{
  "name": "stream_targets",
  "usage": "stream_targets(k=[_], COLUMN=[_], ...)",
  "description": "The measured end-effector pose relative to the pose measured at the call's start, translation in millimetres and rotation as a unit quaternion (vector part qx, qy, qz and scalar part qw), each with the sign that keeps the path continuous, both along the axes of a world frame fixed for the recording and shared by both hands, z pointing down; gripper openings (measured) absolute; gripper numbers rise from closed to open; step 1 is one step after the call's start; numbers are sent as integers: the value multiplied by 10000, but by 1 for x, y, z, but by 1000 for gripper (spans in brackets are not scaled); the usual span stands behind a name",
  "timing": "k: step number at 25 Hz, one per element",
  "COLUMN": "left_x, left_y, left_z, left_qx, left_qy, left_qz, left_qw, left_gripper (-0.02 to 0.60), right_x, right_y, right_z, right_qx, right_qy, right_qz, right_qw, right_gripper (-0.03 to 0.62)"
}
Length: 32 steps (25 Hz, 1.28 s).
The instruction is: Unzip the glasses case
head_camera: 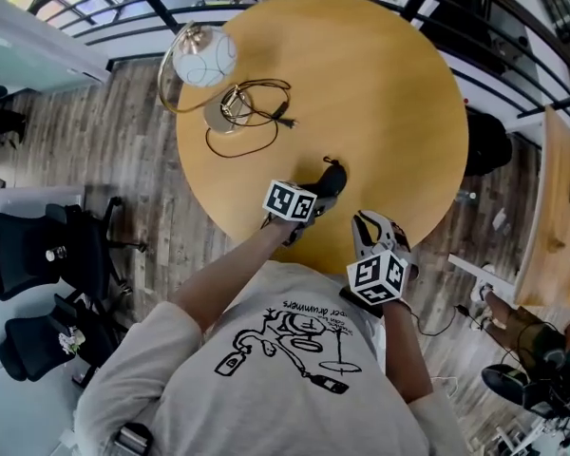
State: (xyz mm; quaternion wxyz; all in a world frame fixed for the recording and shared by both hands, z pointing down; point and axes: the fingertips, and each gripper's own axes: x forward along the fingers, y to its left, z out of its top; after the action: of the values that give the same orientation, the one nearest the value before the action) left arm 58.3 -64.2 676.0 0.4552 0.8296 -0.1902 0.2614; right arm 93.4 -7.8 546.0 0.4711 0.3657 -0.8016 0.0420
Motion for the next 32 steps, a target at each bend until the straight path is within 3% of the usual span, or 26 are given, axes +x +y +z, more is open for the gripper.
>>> stream_targets(k=[10,13,17,23,26,28,30,32], left_x=[-2,-8,-23,-59,-67,-70,-70,-68], left_y=[-8,-12,-19,-41,-40,-36,-32,-26], left_z=[43,41,26,-37,-79,-111,-143,-172], left_qx=[96,227,471,1251,1602,1895,2137,2268], left_qy=[-551,-594,-669,-652,-452,-295,-43,283], left_qz=[-118,-187,-340,-921,-995,-1008,-1069,-1098], left_qw=[9984,9978,9961,9857,9810,9763,9710,9673], left_gripper=[265,299,325,327,325,274,195,69], right_x=[-2,1,-1,-7,-11,-16,-20,-21], right_y=[21,19,14,-8,-22,-31,-39,-46], right_z=[6,8,7,-4,-21,-37,-58,-79], right_qx=[-251,-276,-284,-141,-29,82,134,138], right_qy=[-437,-502,-668,-1210,-1671,-2004,-2683,-3428], right_qz=[289,328,352,579,770,866,1135,1501], right_qw=[9983,9978,9967,9909,9829,9758,9565,9272], right_gripper=[28,28,28,28,28,26,26,26])
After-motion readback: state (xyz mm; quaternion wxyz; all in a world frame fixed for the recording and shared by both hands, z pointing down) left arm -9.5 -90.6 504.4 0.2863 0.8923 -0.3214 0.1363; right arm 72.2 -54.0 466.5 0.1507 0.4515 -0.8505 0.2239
